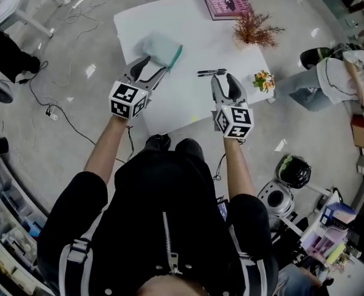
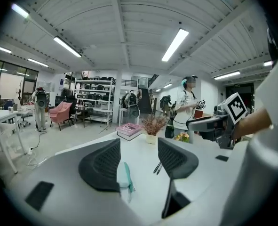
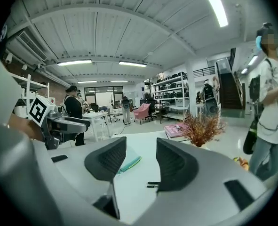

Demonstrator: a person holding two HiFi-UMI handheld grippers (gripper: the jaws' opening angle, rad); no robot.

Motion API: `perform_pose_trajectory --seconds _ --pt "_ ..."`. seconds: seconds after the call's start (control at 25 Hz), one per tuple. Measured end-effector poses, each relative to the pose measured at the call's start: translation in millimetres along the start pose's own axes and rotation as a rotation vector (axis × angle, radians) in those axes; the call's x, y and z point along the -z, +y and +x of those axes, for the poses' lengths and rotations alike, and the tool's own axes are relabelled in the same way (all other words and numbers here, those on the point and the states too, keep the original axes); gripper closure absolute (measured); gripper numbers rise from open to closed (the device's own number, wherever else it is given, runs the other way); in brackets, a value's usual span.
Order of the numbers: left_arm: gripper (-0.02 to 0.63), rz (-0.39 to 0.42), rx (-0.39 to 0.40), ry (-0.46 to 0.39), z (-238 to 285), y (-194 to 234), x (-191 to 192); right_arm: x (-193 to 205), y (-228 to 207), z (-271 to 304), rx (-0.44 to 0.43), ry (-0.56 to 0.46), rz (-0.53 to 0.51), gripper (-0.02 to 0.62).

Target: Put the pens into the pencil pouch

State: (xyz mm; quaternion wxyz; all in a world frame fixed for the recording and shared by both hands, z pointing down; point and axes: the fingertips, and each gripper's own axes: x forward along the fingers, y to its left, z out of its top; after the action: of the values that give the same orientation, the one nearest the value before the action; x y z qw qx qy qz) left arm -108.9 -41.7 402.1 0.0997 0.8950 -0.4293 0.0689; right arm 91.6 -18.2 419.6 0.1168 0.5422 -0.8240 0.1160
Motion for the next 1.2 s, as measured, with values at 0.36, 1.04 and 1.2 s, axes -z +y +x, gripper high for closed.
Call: perform_pose_trajectory --seconds 0.36,1.04,1.2 --pt "0.353 -0.01 0.057 0.057 40.0 17.4 14.5 12.0 -18.7 25.1 0.039 0.037 0.033 0.402" --pt "0.353 -0.029 0.072 0.251 119.3 25.8 80.1 40.7 -69.0 53.1 0.052 0.124 0.069 0.402" --pt "0.353 -0.021 0.074 0.31 137.7 29.4 100.0 48.2 -75.6 61.6 0.045 0.154 0.071 0.402"
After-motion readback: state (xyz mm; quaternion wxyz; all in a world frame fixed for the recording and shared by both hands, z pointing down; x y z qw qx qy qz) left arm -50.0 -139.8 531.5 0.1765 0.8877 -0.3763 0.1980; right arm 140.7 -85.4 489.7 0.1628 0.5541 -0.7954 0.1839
